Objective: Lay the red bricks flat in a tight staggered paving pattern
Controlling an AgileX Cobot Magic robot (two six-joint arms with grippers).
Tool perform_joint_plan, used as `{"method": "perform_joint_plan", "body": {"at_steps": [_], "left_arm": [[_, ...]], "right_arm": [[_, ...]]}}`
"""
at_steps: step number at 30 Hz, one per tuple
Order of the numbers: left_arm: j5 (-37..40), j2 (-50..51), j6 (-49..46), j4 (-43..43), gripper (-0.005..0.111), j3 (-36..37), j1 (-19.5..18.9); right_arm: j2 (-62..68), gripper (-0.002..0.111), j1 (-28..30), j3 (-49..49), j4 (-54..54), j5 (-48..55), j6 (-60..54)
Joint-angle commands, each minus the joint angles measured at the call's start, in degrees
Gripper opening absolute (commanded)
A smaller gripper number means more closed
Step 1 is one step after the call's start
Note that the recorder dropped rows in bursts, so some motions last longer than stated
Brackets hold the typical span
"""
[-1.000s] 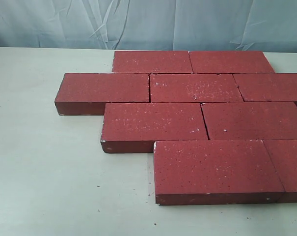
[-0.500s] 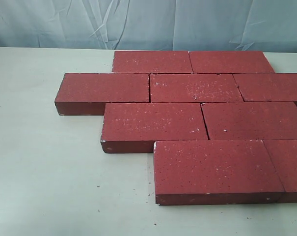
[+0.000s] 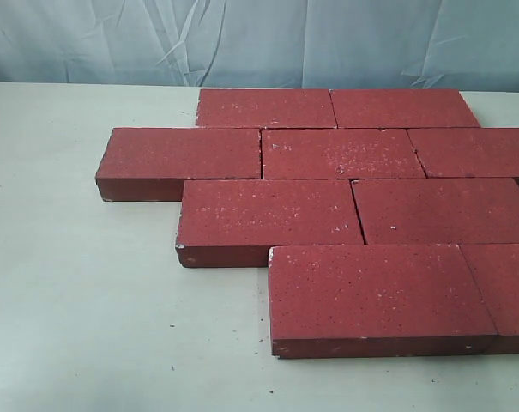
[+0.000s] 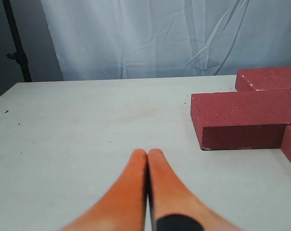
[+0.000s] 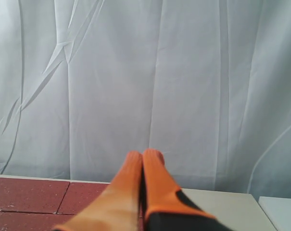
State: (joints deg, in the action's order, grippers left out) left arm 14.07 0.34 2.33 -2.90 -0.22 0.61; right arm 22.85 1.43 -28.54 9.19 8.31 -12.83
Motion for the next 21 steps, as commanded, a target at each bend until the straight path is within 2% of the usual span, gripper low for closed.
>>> {"method": "perform_joint_plan", "body": {"at_steps": [1,15,21], "left_arm": [[-0.8,-0.3,0.1,0.5,0.000,0.2,-0.1],[-0.8,-0.3,0.1,0.5,0.000,0.2,-0.1],[-0.8,-0.3,0.1,0.4,0.000,0.2,-0.1]], "right_arm": [[-0.3,-0.001,0.1,0.2,0.1,0.0,0.0],[-0.3,-0.001,0.1,0.2,0.1,0.0,0.0],[-0.3,-0.001,0.1,0.2,-5.7,0.0,-0.6]]}}
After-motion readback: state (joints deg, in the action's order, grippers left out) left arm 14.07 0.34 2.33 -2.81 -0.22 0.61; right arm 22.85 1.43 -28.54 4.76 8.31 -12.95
